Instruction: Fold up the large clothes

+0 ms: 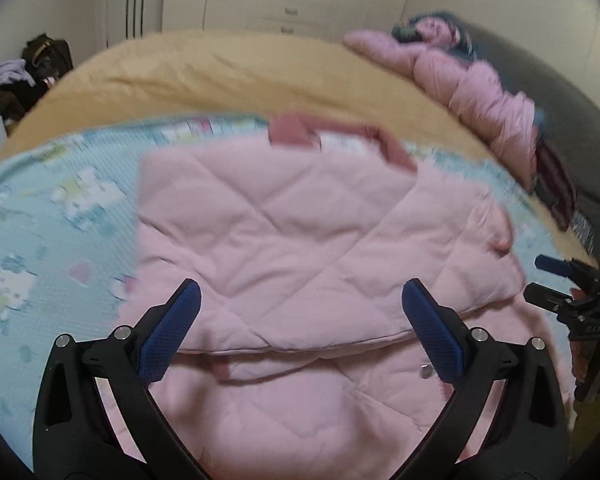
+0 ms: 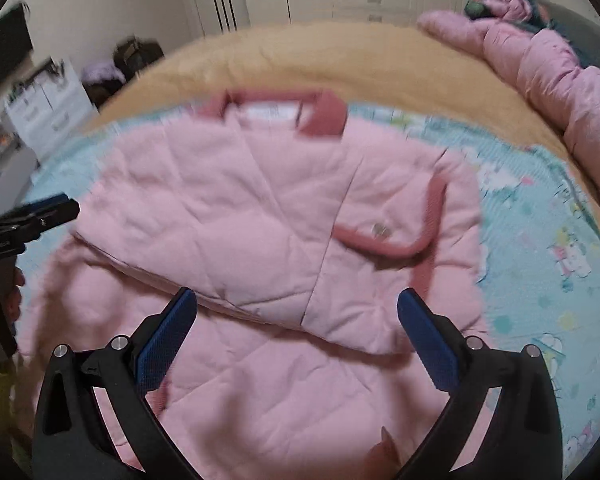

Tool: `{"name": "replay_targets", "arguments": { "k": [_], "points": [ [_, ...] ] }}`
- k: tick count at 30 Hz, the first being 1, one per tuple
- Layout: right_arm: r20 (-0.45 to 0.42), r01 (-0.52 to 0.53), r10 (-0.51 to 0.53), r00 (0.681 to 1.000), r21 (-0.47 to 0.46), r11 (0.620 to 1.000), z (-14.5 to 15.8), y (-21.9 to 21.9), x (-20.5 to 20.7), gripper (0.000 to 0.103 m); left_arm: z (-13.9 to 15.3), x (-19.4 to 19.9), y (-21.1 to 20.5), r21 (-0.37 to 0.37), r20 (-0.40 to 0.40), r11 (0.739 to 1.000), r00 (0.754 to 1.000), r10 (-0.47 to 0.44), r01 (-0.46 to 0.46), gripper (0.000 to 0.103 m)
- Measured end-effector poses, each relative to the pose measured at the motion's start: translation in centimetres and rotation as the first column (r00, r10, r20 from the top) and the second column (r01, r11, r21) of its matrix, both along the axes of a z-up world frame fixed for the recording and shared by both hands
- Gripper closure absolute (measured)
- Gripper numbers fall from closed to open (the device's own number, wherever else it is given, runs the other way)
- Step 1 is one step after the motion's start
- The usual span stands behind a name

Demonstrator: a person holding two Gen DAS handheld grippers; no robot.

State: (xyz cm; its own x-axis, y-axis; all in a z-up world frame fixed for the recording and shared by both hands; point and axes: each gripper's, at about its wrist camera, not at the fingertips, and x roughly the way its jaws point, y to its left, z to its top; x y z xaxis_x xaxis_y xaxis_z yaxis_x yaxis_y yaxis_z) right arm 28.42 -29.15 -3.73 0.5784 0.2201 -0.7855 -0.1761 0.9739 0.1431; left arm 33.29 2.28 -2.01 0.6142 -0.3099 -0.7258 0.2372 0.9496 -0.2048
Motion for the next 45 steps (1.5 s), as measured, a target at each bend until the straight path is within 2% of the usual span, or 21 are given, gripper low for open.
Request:
{"name": "replay_targets", "arguments": {
  "k": [4, 10, 14, 21, 29, 39, 45],
  "points": [
    [0.065, 0.04, -0.044, 0.997, 0.076, 0.996, 3.4, -1.6, -2.0, 0.004, 3.6, -1.6, 1.3, -0.045, 0.044, 0.999, 0.999, 0.03, -0.028, 0.009],
    [0.142, 0.06, -0.077, 0.987, 0.12, 0.991, 7.5, -3.0, -5.1, 0.004, 7.9, -5.0, 2.8, -0.094, 0.115, 0.995, 0.992, 0.052, -0.042, 0.009],
    [0.181, 0.048, -0.069, 0.981, 0.12, 0.992, 9.2, -3.1, -7.1, 0.004, 9.5, -7.4, 3.8, -0.103, 0.152, 0.994, 0.987, 0.048, -0.032, 0.009],
    [0.211, 0.033, -0.053, 0.976, 0.097, 0.995, 10.3, -3.1, -10.9, 0.004, 10.7, -11.1, 5.2, -0.085, 0.176, 0.996, 0.984, 0.041, -0.026, 0.009],
    [0.244, 0.026, -0.053, 0.968, 0.114, 0.993, 11.5, -3.1, -14.4, 0.004, 11.6, -15.0, 5.0, -0.066, 0.202, 0.998, 0.979, 0.014, -0.001, 0.009],
    [0.295, -0.006, -0.034, 0.955, 0.131, 0.991, 12.9, -2.6, -19.0, 0.004, 11.6, -19.9, 3.6, -0.046, 0.222, 0.997, 0.974, -0.047, 0.058, 0.009],
    [0.303, -0.023, -0.016, 0.953, 0.125, 0.992, 12.5, -1.8, -21.4, 0.004, 10.9, -22.2, 3.5, -0.039, 0.218, 0.996, 0.974, -0.064, 0.074, 0.009]
  ]
}}
